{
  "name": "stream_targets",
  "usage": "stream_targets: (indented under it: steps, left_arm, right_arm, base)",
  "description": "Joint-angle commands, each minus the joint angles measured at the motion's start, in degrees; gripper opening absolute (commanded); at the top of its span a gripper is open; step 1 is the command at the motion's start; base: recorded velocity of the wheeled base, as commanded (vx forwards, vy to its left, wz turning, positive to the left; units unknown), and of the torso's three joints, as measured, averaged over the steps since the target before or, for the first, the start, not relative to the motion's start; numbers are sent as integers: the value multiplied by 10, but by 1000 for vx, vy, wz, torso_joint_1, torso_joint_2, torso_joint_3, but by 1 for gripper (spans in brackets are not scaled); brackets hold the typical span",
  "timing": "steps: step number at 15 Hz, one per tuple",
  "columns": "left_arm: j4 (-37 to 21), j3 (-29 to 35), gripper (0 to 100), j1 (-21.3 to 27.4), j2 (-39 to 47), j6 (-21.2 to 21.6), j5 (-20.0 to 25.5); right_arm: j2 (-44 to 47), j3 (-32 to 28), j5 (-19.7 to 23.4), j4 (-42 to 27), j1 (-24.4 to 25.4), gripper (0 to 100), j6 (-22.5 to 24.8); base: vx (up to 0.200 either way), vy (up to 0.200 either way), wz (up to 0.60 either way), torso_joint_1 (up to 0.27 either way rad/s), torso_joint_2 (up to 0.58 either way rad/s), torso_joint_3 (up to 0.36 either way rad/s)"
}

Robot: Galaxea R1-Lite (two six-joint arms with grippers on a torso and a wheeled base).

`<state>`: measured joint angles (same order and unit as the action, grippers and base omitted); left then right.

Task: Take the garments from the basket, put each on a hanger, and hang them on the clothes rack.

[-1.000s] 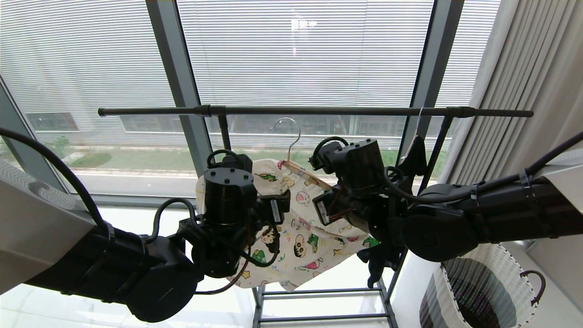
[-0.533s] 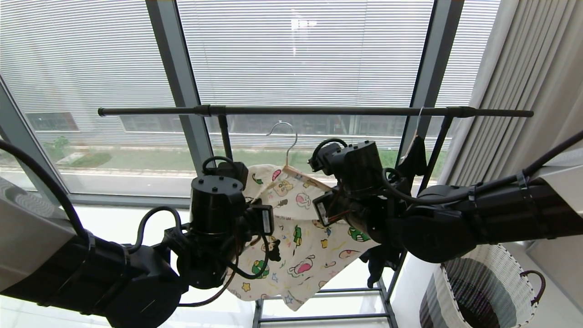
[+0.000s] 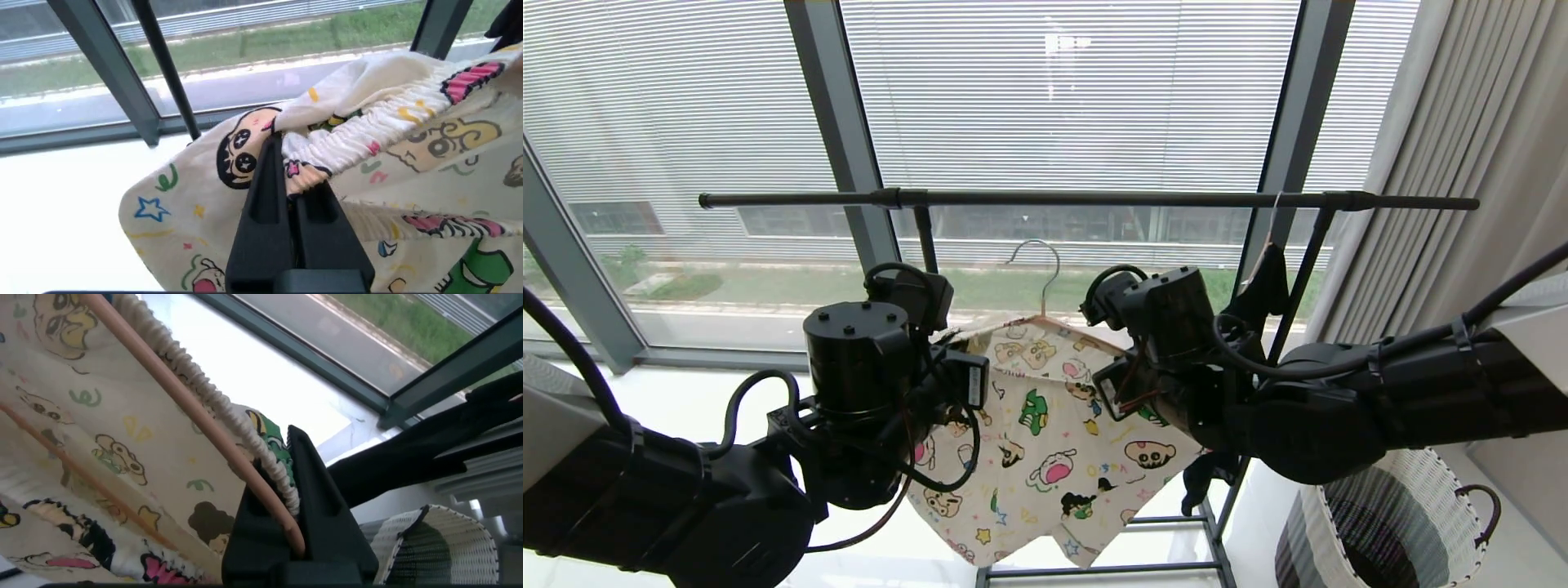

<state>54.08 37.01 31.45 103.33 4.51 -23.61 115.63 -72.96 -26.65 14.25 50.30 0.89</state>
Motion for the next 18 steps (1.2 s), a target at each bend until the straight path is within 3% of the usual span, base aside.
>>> stream_targets:
  steps: [1, 6, 8, 12, 18]
  left_arm:
    - [7, -2, 0, -5, -2, 9, 6]
    - [71, -48, 0, -68, -2, 88, 83]
    - [99, -58, 0, -101, -3, 132, 139]
    - [102, -54, 0, -129, -3, 164, 188]
    - [102, -33, 0, -122, -11, 190, 302]
  right_arm:
    - [-10, 16, 0, -1, -3, 0, 3]
    - [-33, 59, 0, 0, -13, 0, 17]
    - [-35, 64, 0, 0, -13, 0, 20]
    - [-35, 66, 2, -1, -12, 0, 27]
    - [-41, 106, 6, 25, 8, 0, 48]
  base:
    - [0, 0, 0, 0, 0, 0]
    - [0, 0, 0, 0, 0, 0]
    - [0, 0, 0, 0, 0, 0]
    - [0, 0, 0, 0, 0, 0]
    - [0, 0, 0, 0, 0, 0]
